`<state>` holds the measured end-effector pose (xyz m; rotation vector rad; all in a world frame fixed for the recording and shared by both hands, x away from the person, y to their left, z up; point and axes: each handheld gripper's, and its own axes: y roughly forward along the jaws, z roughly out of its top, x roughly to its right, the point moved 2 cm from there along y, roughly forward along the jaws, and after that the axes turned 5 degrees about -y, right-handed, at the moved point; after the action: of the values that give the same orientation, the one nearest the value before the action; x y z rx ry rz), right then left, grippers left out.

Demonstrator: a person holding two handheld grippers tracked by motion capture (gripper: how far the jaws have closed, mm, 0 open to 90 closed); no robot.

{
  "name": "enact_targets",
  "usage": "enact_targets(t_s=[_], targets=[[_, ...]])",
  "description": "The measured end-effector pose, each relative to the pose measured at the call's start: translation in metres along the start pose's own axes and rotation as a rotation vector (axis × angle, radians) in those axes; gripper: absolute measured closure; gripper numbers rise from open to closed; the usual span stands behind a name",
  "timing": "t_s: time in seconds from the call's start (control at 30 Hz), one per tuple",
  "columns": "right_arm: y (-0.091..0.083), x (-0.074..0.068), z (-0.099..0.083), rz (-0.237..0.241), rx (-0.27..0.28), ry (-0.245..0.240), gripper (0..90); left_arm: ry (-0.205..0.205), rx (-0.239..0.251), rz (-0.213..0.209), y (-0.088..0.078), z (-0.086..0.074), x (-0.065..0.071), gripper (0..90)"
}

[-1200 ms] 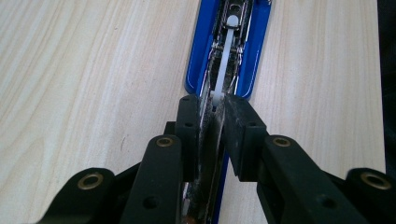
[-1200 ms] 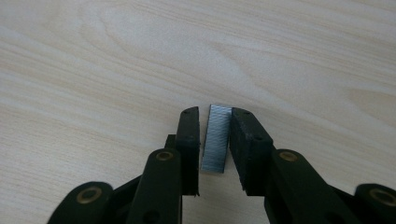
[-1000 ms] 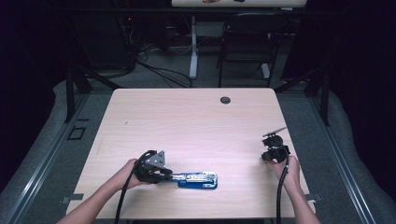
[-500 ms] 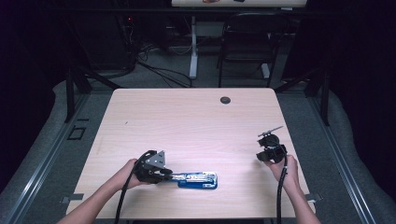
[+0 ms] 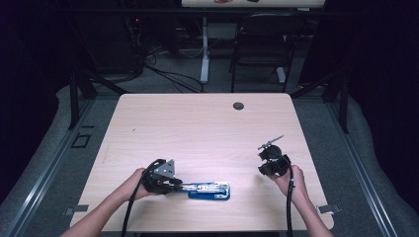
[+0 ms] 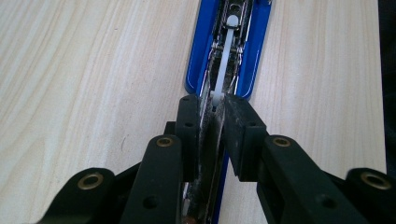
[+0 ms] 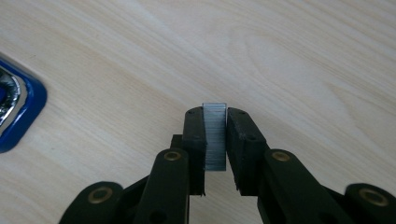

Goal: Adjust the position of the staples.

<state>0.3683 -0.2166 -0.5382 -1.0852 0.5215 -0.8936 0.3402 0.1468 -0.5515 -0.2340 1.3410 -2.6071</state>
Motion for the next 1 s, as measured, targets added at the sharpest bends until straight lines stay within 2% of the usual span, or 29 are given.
enact_targets(t_s=[0.03, 0.13, 0.2, 0.27, 0.3, 0.4, 0.43, 0.5, 0.67, 0.7, 0.87, 1.0], targets=[[0.001, -0.003, 0.000, 0.014, 0.013, 0.008, 78.4, 0.000, 0.000, 0.000, 0.000, 0.000, 0.000, 76.2], [0.002, -0.009, 0.002, 0.020, -0.014, -0.028, 78.3, 0.002, 0.000, 0.000, 0.000, 0.000, 0.000, 76.2], [0.003, -0.012, 0.002, 0.028, -0.005, -0.027, 78.3, 0.002, -0.001, -0.001, 0.000, 0.000, 0.000, 76.2], [0.004, -0.019, 0.004, 0.037, -0.026, -0.062, 78.4, 0.000, 0.000, 0.000, 0.000, 0.000, 0.000, 76.2], [0.005, -0.023, 0.004, 0.054, -0.011, -0.052, 78.3, 0.001, 0.000, -0.001, 0.000, 0.000, 0.000, 76.2], [0.007, -0.028, 0.005, 0.050, -0.014, -0.063, 78.3, -0.001, 0.001, -0.002, 0.000, 0.000, 0.000, 76.2], [0.006, -0.031, 0.006, 0.068, -0.027, -0.080, 78.3, -0.001, 0.001, -0.002, 0.000, 0.000, 0.000, 76.2], [0.009, -0.038, 0.007, 0.077, -0.047, -0.108, 78.3, 0.000, 0.000, -0.001, 0.000, 0.000, 0.000, 76.2], [0.015, -0.047, 0.006, 0.090, -0.055, -0.125, 78.3, 0.002, 0.000, -0.001, 0.000, 0.000, 0.000, 76.2], [0.015, -0.049, 0.006, 0.095, -0.080, -0.142, 78.3, 0.002, 0.000, -0.001, 0.000, 0.000, 0.000, 76.2], [0.022, -0.056, 0.005, 0.111, -0.090, -0.151, 78.3, 0.002, -0.001, -0.001, 0.000, 0.000, 0.000, 76.2], [0.023, -0.059, 0.005, 0.117, -0.128, -0.178, 78.3, 0.003, 0.000, -0.001, 0.000, 0.000, 0.000, 76.2]])
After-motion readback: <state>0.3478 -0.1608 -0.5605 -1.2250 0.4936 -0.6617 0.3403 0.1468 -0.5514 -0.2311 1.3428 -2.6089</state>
